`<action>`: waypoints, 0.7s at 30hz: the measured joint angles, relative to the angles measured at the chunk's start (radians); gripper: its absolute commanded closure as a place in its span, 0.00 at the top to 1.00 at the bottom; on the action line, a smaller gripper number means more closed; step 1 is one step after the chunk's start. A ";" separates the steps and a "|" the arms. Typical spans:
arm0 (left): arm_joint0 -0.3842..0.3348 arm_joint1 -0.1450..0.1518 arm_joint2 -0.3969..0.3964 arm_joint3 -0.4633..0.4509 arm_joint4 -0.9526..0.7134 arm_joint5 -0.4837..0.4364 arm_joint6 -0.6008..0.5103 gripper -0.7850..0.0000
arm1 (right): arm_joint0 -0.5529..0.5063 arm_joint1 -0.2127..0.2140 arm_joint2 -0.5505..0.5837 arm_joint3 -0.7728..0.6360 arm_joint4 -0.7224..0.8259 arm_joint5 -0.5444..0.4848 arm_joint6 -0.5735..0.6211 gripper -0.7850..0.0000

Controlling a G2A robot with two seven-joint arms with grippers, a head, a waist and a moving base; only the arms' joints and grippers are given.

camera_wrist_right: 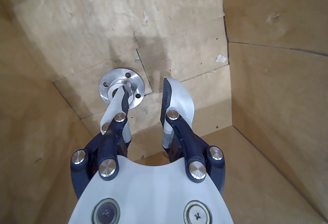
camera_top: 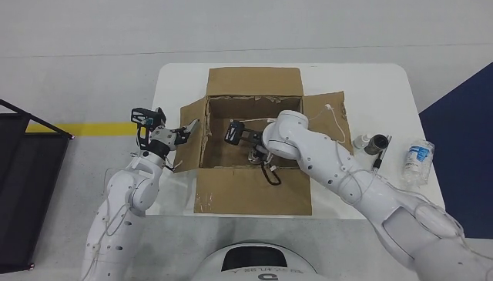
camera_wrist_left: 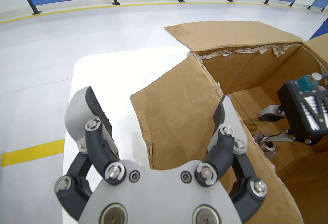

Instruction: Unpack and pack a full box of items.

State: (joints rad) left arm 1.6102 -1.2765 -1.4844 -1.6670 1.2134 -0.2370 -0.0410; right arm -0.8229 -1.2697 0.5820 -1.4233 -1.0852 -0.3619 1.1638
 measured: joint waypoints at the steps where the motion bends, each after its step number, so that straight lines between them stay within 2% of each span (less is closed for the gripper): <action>1: 0.000 0.000 0.000 0.000 0.000 0.000 0.000 1.00 | -0.005 0.003 0.006 -0.008 0.008 -0.012 0.004 0.40; 8: 0.000 0.000 0.000 0.000 0.000 0.000 0.000 1.00 | -0.026 0.007 0.005 -0.024 0.041 -0.078 0.049 0.44; 21: 0.000 0.000 0.000 0.000 0.000 0.000 0.000 1.00 | 0.027 -0.042 -0.061 0.080 -0.004 -0.005 0.054 0.43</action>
State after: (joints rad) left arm 1.6102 -1.2765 -1.4844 -1.6670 1.2134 -0.2370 -0.0410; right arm -0.7957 -1.3117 0.5212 -1.3437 -1.0893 -0.3669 1.2182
